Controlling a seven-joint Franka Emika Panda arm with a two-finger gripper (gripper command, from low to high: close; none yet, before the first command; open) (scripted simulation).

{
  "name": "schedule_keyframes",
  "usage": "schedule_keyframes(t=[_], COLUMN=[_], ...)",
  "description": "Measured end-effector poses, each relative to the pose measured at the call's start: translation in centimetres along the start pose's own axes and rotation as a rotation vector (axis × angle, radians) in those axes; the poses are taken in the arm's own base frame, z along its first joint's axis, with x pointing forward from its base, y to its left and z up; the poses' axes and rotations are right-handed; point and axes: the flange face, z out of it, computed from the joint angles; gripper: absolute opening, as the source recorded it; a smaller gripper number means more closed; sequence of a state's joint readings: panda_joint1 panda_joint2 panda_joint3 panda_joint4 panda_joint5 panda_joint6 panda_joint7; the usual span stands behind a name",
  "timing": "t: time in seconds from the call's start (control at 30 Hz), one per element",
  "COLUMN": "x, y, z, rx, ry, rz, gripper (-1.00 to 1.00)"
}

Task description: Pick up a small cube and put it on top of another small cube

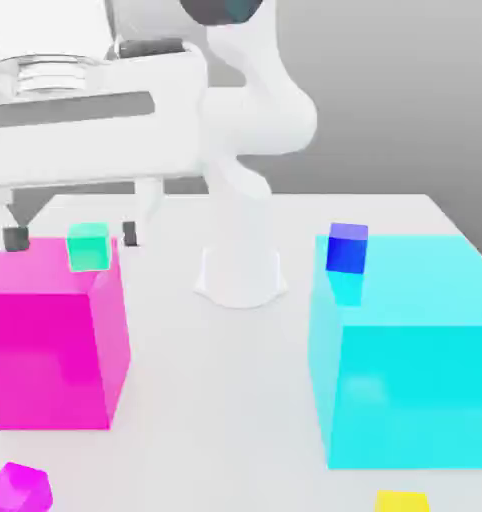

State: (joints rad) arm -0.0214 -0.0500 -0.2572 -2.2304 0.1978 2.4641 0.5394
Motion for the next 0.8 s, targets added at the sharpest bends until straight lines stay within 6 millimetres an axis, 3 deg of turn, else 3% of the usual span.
schedule_keyframes(t=[0.33, 0.43, 0.57, 0.6, 0.8], x=[3.4, 3.8, 3.3, 3.1, 3.0], y=[9.5, 13.1, 15.5, 15.8, 16.0], z=[15.2, 19.1, 24.9, 25.8, 26.2], rx=[-0.210, -0.276, -0.296, -0.296, -0.296], ry=[-0.097, -0.118, -0.123, -0.123, -0.125], rz=[0.082, 0.102, 0.106, 0.106, 0.107], gripper=[0.00, 0.00, 0.00, -1.00, -1.00])
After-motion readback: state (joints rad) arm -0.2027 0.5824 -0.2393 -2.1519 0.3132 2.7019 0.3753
